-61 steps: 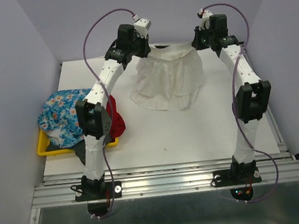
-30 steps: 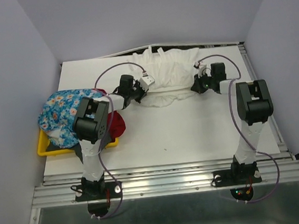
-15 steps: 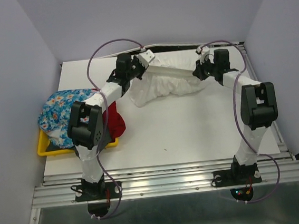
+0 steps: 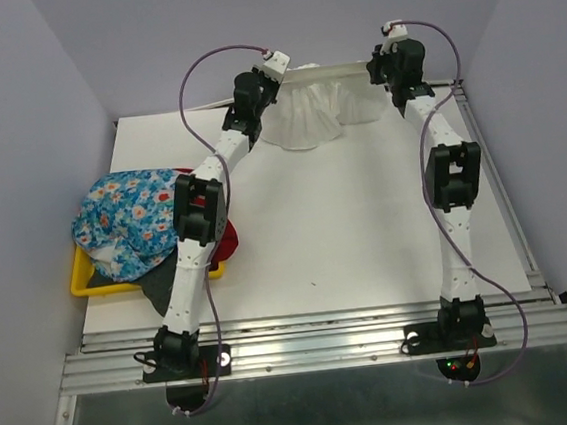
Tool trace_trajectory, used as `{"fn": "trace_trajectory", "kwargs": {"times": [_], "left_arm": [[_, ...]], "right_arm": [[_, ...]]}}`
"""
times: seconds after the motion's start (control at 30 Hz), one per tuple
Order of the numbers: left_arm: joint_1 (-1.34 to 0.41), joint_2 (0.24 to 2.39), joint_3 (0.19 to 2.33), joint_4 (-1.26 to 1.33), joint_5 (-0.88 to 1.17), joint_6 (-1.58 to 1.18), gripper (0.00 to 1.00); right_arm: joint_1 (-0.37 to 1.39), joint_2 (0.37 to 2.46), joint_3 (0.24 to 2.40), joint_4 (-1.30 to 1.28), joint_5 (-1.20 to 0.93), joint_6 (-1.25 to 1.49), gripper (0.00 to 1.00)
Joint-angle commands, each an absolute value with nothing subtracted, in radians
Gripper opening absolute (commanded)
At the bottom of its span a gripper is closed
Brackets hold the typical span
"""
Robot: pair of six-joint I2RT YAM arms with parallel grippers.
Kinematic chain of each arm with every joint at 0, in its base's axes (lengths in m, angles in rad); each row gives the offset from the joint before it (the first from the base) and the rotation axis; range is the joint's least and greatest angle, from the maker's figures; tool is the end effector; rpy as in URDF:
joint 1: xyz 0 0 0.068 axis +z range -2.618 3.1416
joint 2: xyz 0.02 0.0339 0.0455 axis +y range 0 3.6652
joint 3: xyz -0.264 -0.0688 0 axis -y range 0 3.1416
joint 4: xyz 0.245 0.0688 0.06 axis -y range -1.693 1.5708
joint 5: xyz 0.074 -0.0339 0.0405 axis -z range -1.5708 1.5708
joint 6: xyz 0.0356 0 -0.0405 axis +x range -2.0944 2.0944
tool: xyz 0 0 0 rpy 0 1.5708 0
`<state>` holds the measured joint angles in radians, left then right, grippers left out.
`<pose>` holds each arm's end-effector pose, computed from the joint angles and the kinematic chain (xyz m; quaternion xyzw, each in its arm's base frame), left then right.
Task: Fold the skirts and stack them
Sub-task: Flatten the skirt out
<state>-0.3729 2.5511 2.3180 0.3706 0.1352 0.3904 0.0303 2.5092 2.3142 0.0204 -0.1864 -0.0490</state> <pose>0.5568 -0.2230 0.2772 0.2914 0.5892 -0.0378 0.7526 0.5918 0.0245 0.2620 -0.0900 0.7598 0.0653 0.6406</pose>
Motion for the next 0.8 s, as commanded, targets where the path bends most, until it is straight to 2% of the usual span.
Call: {"fn": "trace_trajectory", "kwargs": {"times": [0.0, 0.1, 0.13, 0.23, 0.3, 0.47, 0.6, 0.77], "left_arm": [[-0.304, 2.474, 2.422, 0.700, -0.032, 0.411, 0.00], [-0.285, 2.438, 2.408, 0.765, -0.002, 0.431, 0.00], [-0.276, 2.415, 2.375, 0.773, 0.035, 0.439, 0.00], [-0.273, 2.349, 2.268, 0.793, 0.126, 0.486, 0.00], [-0.273, 2.309, 2.099, 0.795, 0.238, 0.526, 0.00], [-0.325, 2.169, 1.591, 0.894, 0.382, 0.924, 0.00], [-0.373, 2.120, 1.373, 1.012, 0.400, 1.101, 0.00], [-0.394, 2.091, 1.341, 1.019, 0.371, 1.062, 0.00]], "right_arm": [[-0.061, 2.459, 2.467, 0.104, -0.021, 0.048, 0.01], [-0.071, 2.330, 2.312, 0.226, -0.072, 0.054, 0.01], [-0.071, 2.259, 2.189, 0.300, -0.127, 0.046, 0.01], [-0.071, 2.212, 2.045, 0.311, -0.230, 0.012, 0.01], [-0.071, 2.203, 1.975, 0.307, -0.308, -0.102, 0.01], [-0.032, 2.180, 1.728, 0.314, -0.440, -0.337, 0.01], [-0.003, 2.138, 1.536, 0.350, -0.460, -0.457, 0.01], [0.008, 2.086, 1.450, 0.356, -0.453, -0.454, 0.01]]}}
